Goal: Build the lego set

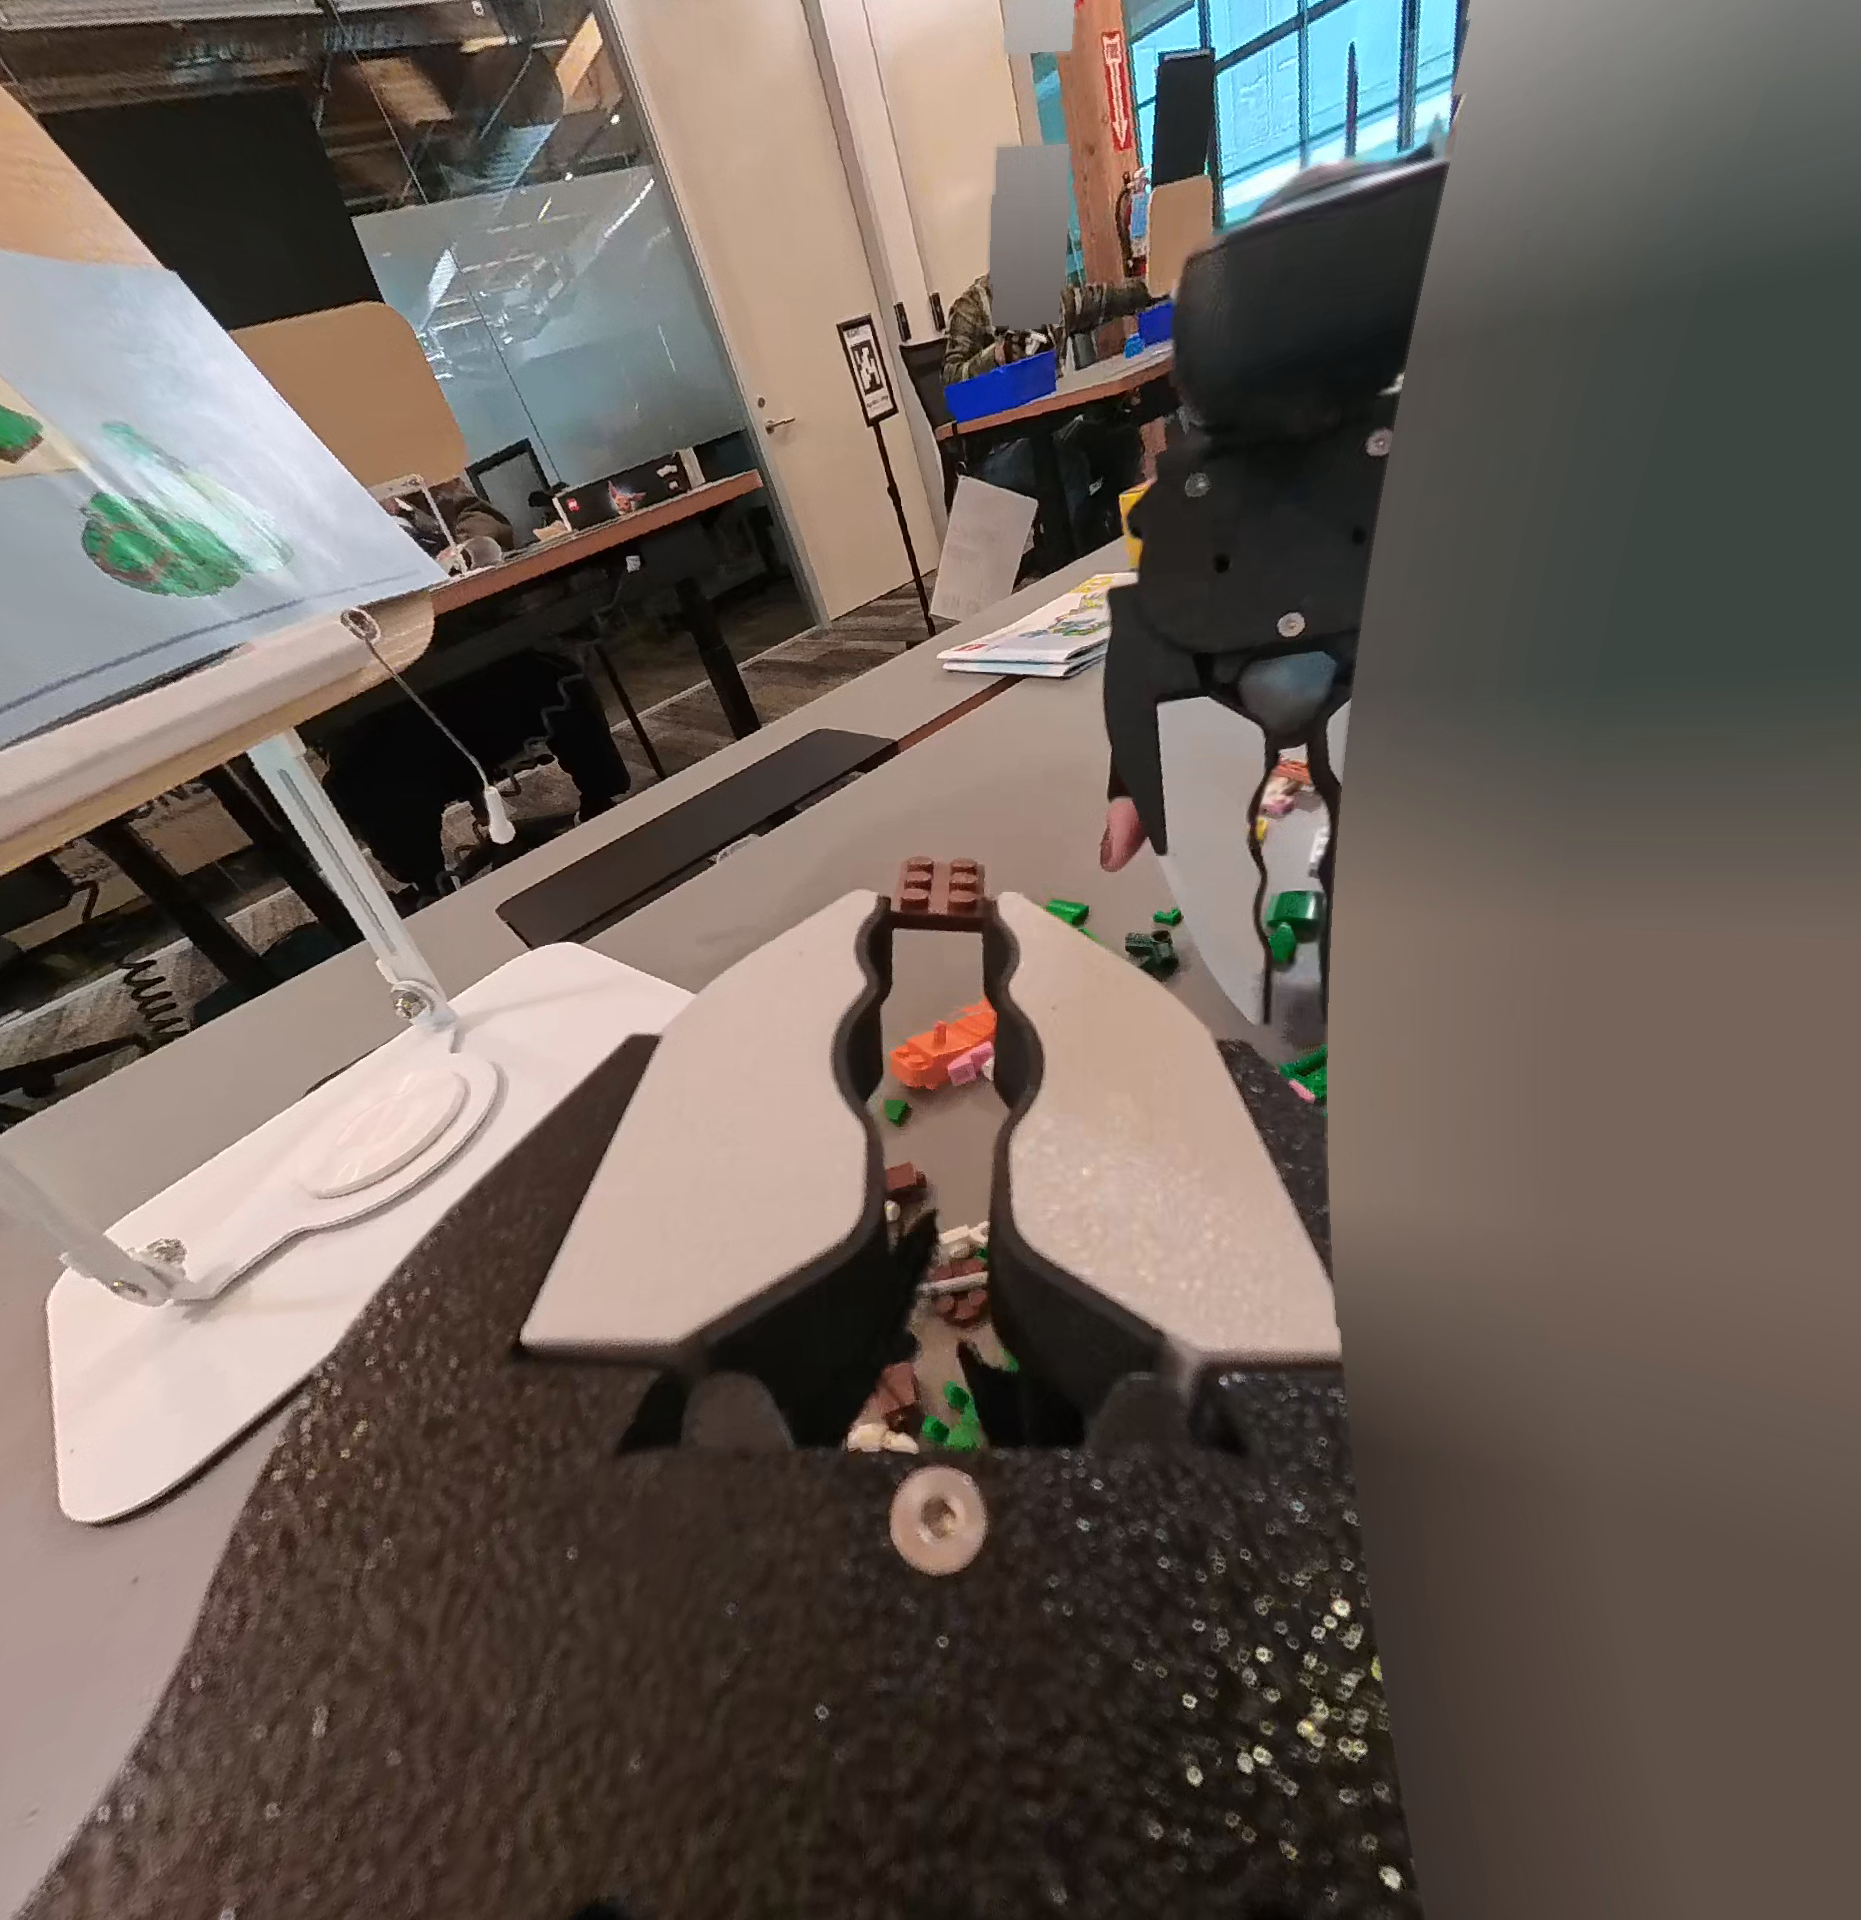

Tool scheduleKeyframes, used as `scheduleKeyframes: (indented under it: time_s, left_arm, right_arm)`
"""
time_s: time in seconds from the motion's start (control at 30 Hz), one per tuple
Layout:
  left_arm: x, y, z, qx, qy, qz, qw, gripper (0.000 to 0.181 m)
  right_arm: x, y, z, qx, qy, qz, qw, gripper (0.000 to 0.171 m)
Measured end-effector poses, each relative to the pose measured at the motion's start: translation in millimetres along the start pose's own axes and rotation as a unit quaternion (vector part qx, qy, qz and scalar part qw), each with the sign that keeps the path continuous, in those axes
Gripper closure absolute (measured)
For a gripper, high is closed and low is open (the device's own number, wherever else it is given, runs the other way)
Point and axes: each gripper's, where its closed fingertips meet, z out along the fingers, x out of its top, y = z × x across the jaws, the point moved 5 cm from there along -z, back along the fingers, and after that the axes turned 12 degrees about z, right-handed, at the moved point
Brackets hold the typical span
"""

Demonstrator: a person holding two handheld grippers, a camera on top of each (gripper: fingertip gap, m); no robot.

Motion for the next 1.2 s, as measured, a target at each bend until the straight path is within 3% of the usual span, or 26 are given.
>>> scheduleKeyframes:
  time_s: [0.27,0.47,0.8,1.07,1.2]
  left_arm:
    - [-1.0,5.5,3.1,-0.017,-0.002,0.002,1.000,0.166]
    - [1.9,9.3,2.7,-0.041,0.015,-0.003,0.999,0.166]
    - [8.5,12.2,1.4,-0.058,0.059,-0.033,0.996,0.166]
    - [18.6,19.7,5.1,0.042,0.060,-0.005,0.997,0.166]
    - [24.9,31.0,7.6,0.037,0.078,-0.021,0.996,0.166]
  right_arm:
    - [1.5,2.6,6.6,0.018,0.049,-0.089,0.995,0.153]
    - [-1.2,-0.1,14.0,0.083,0.066,-0.093,0.990,0.152]
    - [-1.3,-4.1,11.4,0.069,0.056,-0.063,0.994,0.154]
    - [45.1,-7.3,-72.8,0.003,0.138,-0.035,0.990,0.155]
    - [76.8,-8.3,-95.4,-0.019,0.111,-0.045,0.993,0.155]
